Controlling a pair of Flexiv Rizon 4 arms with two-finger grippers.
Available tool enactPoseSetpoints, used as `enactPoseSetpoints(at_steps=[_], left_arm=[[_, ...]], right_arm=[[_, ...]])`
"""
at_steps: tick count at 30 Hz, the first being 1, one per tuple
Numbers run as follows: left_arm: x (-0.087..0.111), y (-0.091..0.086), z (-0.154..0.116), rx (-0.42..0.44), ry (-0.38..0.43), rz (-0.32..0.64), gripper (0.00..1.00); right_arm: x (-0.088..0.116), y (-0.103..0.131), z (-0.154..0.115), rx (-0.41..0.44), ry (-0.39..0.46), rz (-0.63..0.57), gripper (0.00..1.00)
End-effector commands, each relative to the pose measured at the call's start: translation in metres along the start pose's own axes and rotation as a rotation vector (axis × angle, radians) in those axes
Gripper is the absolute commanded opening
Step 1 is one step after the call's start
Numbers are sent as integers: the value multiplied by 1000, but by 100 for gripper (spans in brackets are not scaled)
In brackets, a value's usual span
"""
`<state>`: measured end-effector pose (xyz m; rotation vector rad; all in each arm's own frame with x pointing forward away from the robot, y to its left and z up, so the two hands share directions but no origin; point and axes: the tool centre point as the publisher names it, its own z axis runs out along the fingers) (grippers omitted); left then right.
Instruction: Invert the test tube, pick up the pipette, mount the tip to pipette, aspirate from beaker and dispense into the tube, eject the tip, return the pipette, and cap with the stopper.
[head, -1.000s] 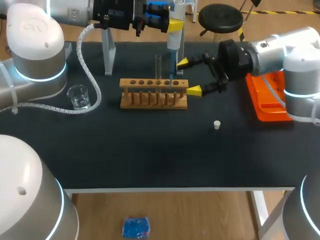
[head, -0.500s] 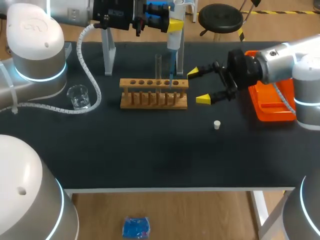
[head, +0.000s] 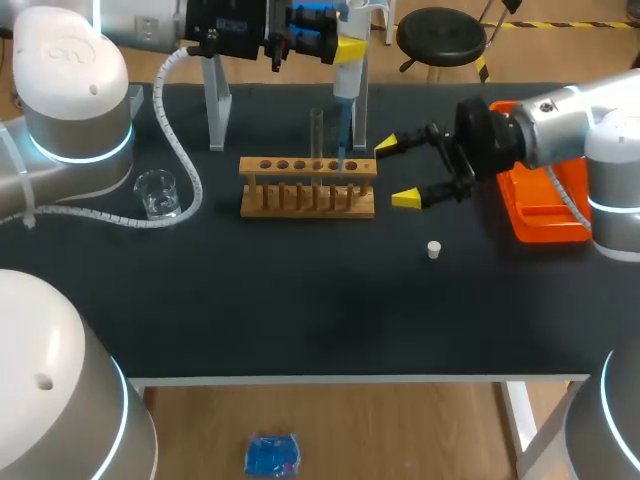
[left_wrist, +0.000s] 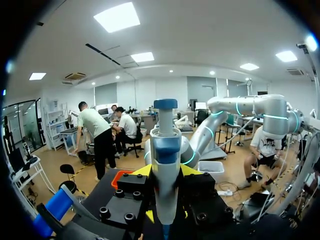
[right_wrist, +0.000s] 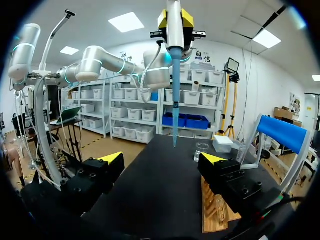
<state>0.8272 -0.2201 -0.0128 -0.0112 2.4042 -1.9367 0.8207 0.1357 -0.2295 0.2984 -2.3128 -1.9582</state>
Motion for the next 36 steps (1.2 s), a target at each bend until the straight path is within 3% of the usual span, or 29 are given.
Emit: enactPoseSetpoints(at_steps=[1, 7, 19, 30, 36], left_arm=[[0, 18, -35, 5, -27, 7, 0], [-17, 35, -95, -13, -44, 51, 0], [-47, 89, -191, -20, 77, 108, 0], [-70, 126, -245, -28, 128, 91, 0], [-83, 150, -256, -11, 117, 84, 0]], right_arm=[[1, 1, -1, 3, 0, 0, 100], [1, 1, -1, 3, 0, 0, 100], [1, 1, -1, 3, 0, 0, 100], [1, 1, -1, 3, 0, 0, 100], [1, 1, -1, 3, 0, 0, 100]])
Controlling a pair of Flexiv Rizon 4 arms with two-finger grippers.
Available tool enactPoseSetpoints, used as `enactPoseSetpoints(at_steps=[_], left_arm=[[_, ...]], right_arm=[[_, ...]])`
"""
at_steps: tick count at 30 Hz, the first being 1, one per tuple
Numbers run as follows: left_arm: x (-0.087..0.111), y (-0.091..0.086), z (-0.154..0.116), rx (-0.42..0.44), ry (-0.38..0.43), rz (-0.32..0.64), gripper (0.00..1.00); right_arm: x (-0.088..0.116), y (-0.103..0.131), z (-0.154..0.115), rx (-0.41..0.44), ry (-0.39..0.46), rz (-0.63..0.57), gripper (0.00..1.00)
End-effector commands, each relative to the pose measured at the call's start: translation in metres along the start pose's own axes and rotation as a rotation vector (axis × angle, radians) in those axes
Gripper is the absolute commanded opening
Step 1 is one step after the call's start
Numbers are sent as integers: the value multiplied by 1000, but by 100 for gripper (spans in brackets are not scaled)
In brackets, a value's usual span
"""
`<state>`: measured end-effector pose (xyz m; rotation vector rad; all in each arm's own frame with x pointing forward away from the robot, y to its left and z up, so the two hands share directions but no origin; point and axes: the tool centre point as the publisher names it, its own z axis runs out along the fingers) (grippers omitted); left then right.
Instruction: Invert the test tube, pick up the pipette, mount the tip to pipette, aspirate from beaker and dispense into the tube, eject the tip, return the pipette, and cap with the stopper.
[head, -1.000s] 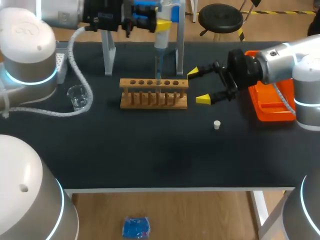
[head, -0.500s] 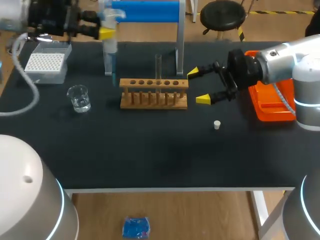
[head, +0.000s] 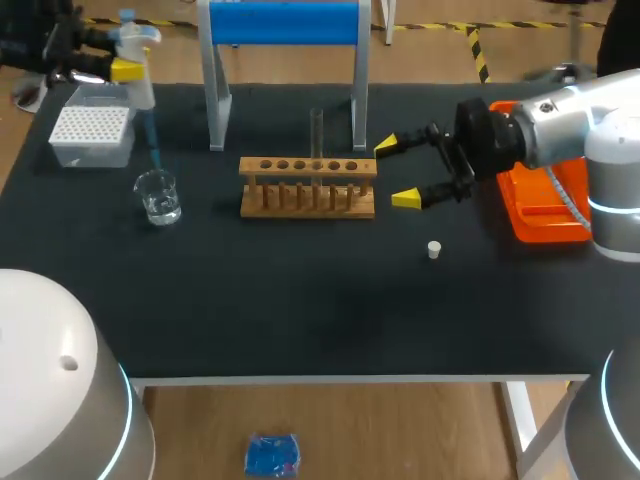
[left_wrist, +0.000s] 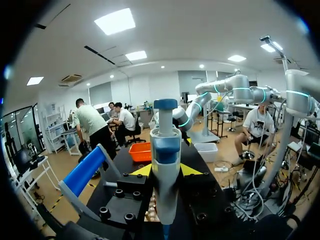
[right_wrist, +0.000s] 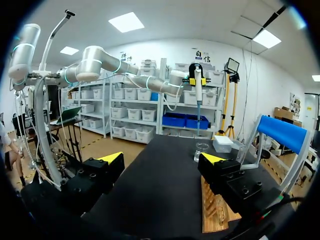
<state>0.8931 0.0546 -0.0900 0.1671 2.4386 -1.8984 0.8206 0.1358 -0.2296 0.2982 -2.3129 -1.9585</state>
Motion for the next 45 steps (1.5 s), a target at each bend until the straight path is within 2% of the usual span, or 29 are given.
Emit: enactPoseSetpoints(at_steps=[1, 6, 13, 45], left_arm=[[-9, 18, -7, 26, 35, -4, 0], [-19, 32, -5, 33, 42, -19, 0], [-29, 39, -4, 36, 40, -24, 0], [-31, 41, -5, 19, 35, -36, 0]], right_arm=[[1, 1, -1, 3, 0, 0, 100], [1, 1, -1, 3, 0, 0, 100], [1, 1, -1, 3, 0, 0, 100], [1, 1, -1, 3, 0, 0, 100]])
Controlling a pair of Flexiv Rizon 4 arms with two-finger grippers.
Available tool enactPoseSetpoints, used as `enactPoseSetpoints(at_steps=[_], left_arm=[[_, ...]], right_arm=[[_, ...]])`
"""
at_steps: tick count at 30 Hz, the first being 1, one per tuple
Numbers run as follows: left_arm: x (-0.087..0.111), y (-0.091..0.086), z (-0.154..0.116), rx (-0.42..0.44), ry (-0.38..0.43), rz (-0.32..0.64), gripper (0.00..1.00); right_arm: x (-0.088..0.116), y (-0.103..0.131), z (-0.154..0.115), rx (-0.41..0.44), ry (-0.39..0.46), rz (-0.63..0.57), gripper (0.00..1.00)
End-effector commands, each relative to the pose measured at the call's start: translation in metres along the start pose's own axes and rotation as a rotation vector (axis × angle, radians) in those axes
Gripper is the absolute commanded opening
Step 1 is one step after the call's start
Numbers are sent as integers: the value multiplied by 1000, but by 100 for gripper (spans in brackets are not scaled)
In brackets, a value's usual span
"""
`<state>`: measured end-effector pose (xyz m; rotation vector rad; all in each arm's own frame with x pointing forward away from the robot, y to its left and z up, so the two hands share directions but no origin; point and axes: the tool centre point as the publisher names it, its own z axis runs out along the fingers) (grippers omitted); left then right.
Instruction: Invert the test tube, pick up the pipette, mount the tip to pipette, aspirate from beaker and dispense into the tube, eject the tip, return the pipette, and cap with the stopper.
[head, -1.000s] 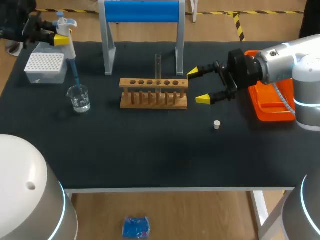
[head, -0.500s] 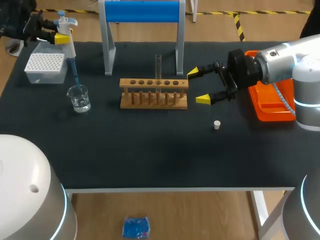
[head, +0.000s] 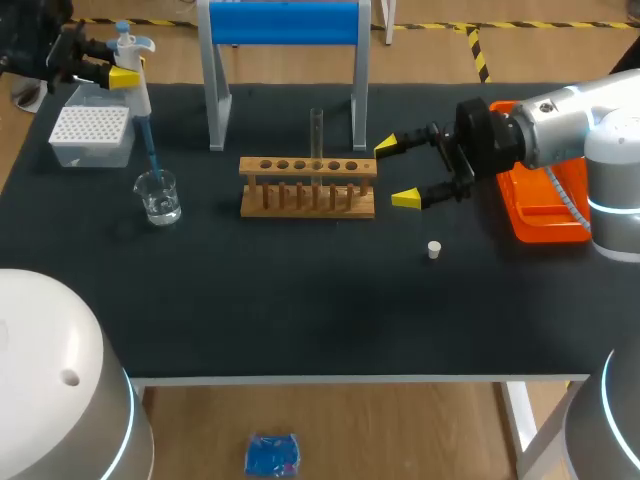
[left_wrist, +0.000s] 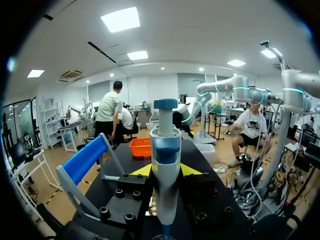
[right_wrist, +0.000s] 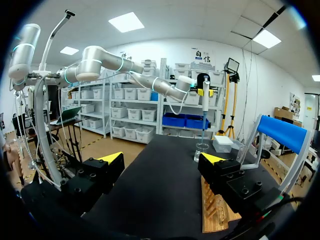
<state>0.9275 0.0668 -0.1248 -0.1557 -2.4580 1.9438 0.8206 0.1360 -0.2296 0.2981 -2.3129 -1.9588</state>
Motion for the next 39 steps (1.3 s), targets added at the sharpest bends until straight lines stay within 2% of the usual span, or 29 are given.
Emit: enactPoseSetpoints(at_steps=[1, 9, 10, 12, 14, 24, 29, 39], left_arm=[[-1, 0, 0, 1, 2, 2, 0], [-1, 0, 0, 1, 2, 2, 0], [-1, 0, 0, 1, 2, 2, 0], [-1, 0, 0, 1, 2, 2, 0], [-1, 0, 0, 1, 2, 2, 0], [-1, 0, 0, 1, 2, 2, 0], [-1, 0, 0, 1, 2, 2, 0], [-1, 0, 0, 1, 2, 2, 0]], right_arm=[[1, 1, -1, 3, 0, 0, 100], [2, 2, 2, 12, -10, 8, 100], [3, 3, 8, 47, -52, 13, 100], [6, 7, 20, 53, -78, 26, 100], [7, 8, 37, 107, -129, 38, 100], [-1, 6, 120, 263, -221, 74, 100], [-8, -4, 159, 302, -252, 124, 100], [-22, -25, 200, 344, -298, 143, 100]])
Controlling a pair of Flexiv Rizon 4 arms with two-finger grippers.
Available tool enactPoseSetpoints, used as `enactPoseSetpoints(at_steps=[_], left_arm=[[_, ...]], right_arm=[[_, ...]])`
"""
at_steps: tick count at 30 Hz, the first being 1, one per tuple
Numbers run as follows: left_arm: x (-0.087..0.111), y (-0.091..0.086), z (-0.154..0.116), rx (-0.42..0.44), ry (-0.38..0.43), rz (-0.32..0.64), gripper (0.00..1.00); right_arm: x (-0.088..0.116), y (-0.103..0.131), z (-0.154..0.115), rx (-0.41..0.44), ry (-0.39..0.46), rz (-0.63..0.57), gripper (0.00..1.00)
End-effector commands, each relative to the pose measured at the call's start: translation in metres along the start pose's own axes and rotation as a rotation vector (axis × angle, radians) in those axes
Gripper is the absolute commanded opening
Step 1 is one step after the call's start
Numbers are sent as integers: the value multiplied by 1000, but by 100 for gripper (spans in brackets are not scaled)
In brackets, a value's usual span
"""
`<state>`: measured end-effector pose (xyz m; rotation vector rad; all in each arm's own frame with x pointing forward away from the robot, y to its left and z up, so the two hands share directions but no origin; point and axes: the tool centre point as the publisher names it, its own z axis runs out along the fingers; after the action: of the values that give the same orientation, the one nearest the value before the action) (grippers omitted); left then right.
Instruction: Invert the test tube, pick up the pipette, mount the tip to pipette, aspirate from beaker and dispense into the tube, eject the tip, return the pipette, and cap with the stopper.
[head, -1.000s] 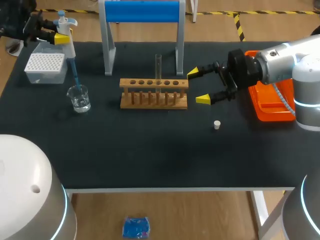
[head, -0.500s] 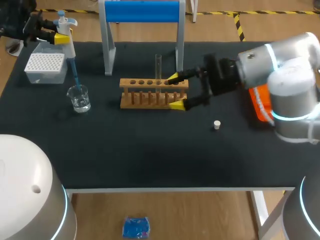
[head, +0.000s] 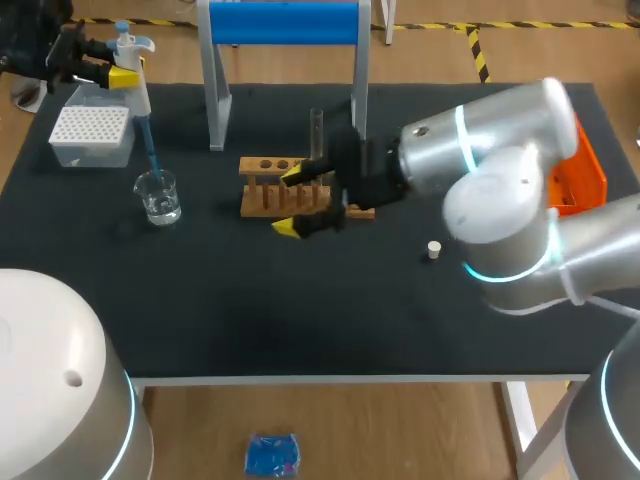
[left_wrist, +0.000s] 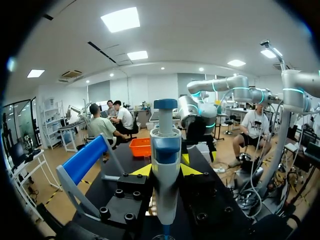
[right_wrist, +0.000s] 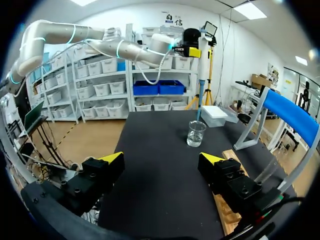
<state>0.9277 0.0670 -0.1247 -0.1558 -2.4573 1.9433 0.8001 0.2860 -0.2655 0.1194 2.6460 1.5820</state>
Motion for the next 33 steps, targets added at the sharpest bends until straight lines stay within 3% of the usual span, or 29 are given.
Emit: enactPoseSetpoints(at_steps=[1, 17, 33], left_arm=[[0, 0, 0, 1, 1, 2, 0], [0, 0, 0, 1, 1, 2, 0], [0, 0, 0, 1, 1, 2, 0]], right_arm=[[-1, 1, 53, 21, -31, -1, 100], [-19, -6, 101, 55, -91, 2, 100], [-29, -12, 119, 73, -114, 15, 100]])
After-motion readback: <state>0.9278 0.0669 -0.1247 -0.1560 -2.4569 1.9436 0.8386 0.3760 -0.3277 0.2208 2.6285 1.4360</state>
